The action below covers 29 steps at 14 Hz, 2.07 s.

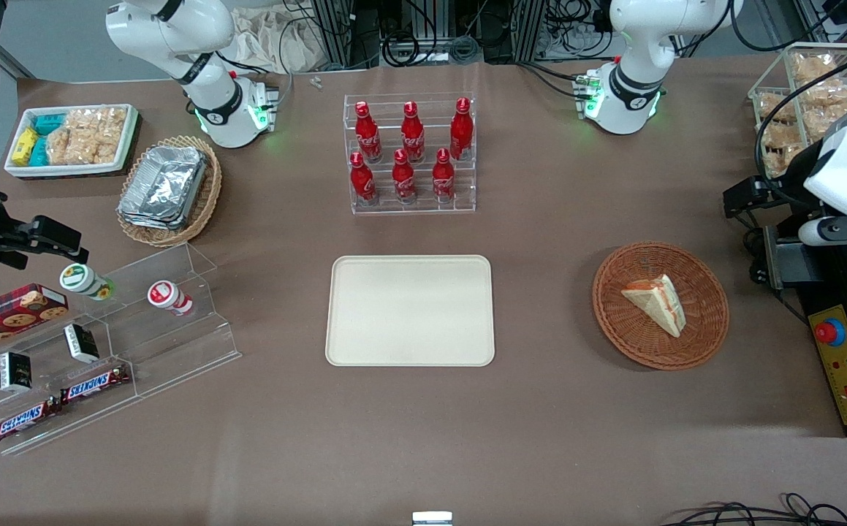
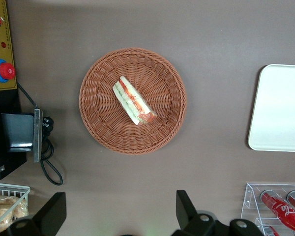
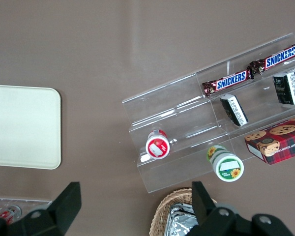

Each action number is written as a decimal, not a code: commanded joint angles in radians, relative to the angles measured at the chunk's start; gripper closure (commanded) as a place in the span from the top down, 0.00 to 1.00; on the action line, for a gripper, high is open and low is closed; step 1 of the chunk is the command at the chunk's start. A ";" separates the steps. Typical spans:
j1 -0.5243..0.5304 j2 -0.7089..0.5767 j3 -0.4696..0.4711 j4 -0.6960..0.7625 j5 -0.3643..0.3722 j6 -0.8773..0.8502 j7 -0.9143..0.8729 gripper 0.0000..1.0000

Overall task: Place sandwich from basket to tray
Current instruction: 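Move the left gripper over the wicker basket above the sandwich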

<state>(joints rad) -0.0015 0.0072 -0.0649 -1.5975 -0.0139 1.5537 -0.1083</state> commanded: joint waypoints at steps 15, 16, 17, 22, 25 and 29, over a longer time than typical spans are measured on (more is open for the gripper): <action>0.006 -0.013 0.004 -0.186 0.019 0.176 -0.051 1.00; 0.006 -0.009 0.004 -0.208 0.017 0.212 -0.063 1.00; 0.011 -0.004 0.004 -0.235 0.015 0.250 -0.079 1.00; 0.021 -0.001 0.004 -0.448 0.015 0.517 -0.210 1.00; 0.020 0.042 0.002 -0.490 0.017 0.592 -0.325 1.00; 0.009 0.123 -0.001 -0.499 0.020 0.634 -0.474 1.00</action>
<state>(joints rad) 0.0137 0.0963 -0.0608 -2.0902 -0.0125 2.1533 -0.4954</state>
